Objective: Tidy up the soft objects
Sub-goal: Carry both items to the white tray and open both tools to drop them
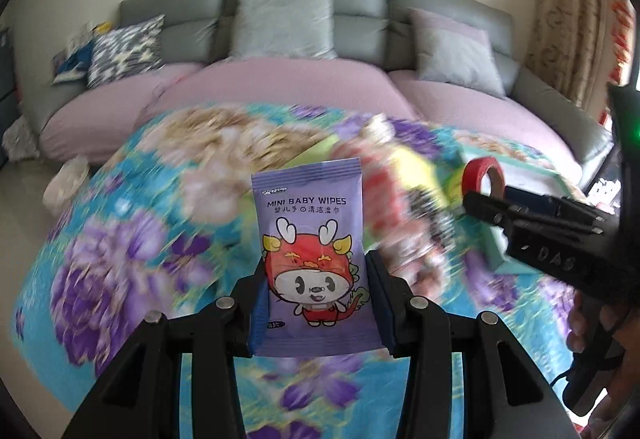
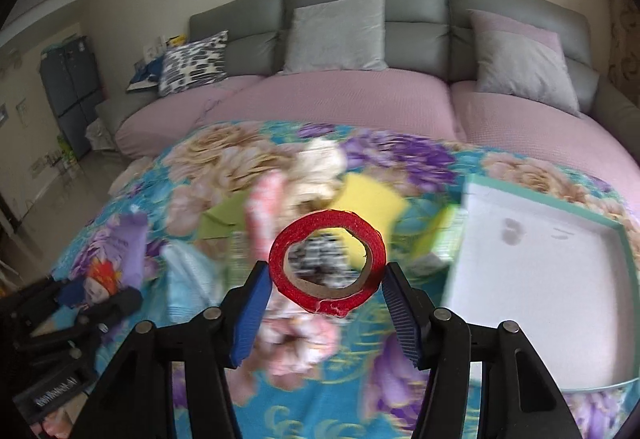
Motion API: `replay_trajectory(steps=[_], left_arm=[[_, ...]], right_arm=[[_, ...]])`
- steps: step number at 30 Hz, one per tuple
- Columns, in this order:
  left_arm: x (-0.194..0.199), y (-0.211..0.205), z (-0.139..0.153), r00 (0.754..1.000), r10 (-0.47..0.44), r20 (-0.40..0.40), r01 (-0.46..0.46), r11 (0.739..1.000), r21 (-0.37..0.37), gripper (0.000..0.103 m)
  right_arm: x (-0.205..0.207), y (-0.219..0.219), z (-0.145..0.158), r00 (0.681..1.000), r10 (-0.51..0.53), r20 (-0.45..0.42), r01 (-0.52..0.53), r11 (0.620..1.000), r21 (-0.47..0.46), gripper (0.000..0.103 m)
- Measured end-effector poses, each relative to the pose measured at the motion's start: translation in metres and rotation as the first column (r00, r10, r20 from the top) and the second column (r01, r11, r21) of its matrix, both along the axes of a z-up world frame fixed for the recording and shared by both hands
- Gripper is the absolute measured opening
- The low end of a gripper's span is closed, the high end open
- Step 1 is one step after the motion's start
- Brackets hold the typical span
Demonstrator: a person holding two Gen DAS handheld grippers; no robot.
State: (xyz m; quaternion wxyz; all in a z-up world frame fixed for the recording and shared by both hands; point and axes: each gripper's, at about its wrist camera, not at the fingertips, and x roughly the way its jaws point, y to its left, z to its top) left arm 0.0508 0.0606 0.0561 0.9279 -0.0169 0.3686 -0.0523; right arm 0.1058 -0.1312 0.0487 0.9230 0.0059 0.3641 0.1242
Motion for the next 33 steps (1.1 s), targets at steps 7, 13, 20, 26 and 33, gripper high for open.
replay_trajectory(steps=[7, 13, 20, 26, 33], left_arm=[[0.026, -0.090, 0.017, 0.979, -0.205, 0.016, 0.205, 0.979, 0.014, 0.046], [0.047, -0.159, 0.011, 0.948, -0.318, -0.025, 0.318, 0.948, -0.001, 0.046], [0.076, -0.220, -0.009, 0.926, -0.369, -0.077, 0.371, 0.929, 0.013, 0.046], [0.106, -0.251, -0.029, 0.921, -0.367, -0.127, 0.374, 0.927, 0.034, 0.046], [0.130, -0.264, -0.040, 0.925, -0.345, -0.156, 0.355, 0.934, 0.038, 0.046]], right_arm=[[0.007, -0.102, -0.008, 0.975, -0.212, -0.069, 0.211, 0.977, -0.032, 0.060], [0.008, -0.170, -0.011, 0.943, -0.318, -0.099, 0.310, 0.946, -0.091, 0.060], [0.011, -0.217, -0.026, 0.915, -0.372, -0.155, 0.351, 0.925, -0.144, 0.060], [0.025, -0.240, -0.036, 0.895, -0.403, -0.190, 0.377, 0.913, -0.158, 0.060], [0.039, -0.251, -0.043, 0.883, -0.417, -0.216, 0.385, 0.906, -0.179, 0.060]])
